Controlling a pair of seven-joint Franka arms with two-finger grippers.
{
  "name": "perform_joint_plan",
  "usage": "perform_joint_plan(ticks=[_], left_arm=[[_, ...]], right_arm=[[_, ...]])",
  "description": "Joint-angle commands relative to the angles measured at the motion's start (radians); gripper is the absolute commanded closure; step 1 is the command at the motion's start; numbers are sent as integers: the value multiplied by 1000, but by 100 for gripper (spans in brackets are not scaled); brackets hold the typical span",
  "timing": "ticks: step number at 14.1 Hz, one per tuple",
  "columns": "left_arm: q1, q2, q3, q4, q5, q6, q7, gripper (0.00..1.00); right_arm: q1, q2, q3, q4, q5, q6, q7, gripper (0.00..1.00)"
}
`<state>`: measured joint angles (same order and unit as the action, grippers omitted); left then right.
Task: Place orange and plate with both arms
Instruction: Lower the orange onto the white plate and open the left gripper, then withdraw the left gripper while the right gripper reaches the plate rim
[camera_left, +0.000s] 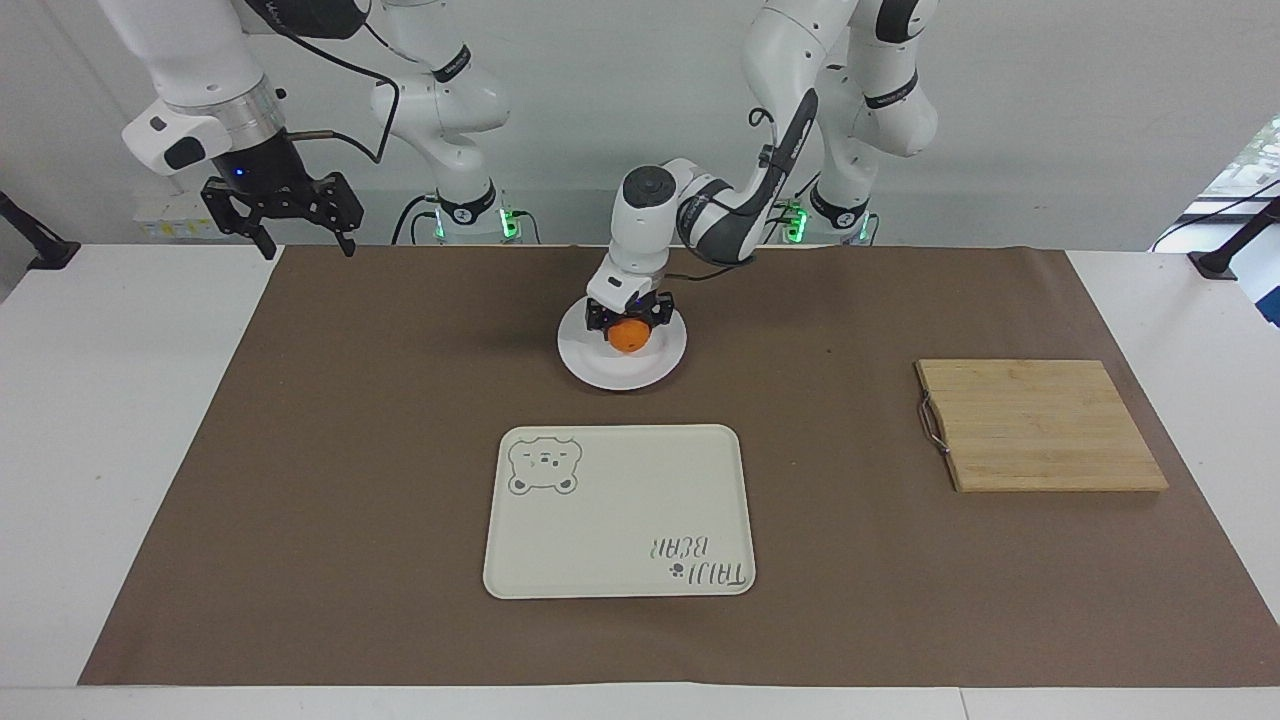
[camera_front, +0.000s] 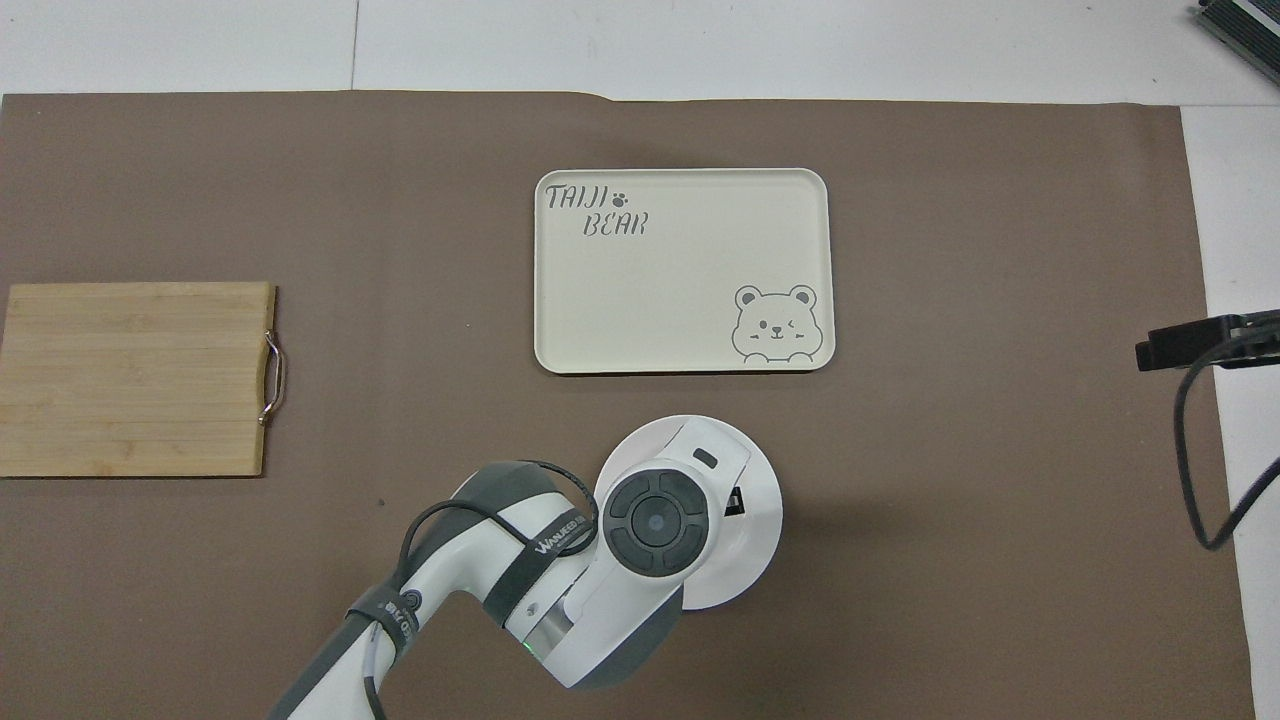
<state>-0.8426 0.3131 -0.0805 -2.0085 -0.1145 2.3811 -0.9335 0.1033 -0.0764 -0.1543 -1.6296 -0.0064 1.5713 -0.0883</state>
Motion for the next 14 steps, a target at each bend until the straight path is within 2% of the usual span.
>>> perform_joint_plan(ticks=[1,4,7,9,14], left_arm=[[0,-73,30,-1,-10,-57,1,0],[94,-146,28,40,-10,-186,18,0],[181,-172,28,100,-8,-293,41,0],[255,-207,28,105,-8,-327,157,0],[448,-246,28,167,-8,-466,442,0]], right_arm=[[-2,-26,4,-33,11,13,24,0],[-4,-25,4,-38,17,13,22,0],[-11,-23,4,-100,135,32,4,0],[-8,-25,4,-160,155,87,-13,0],[-1,-23,4,-346,376,214,-122,0]])
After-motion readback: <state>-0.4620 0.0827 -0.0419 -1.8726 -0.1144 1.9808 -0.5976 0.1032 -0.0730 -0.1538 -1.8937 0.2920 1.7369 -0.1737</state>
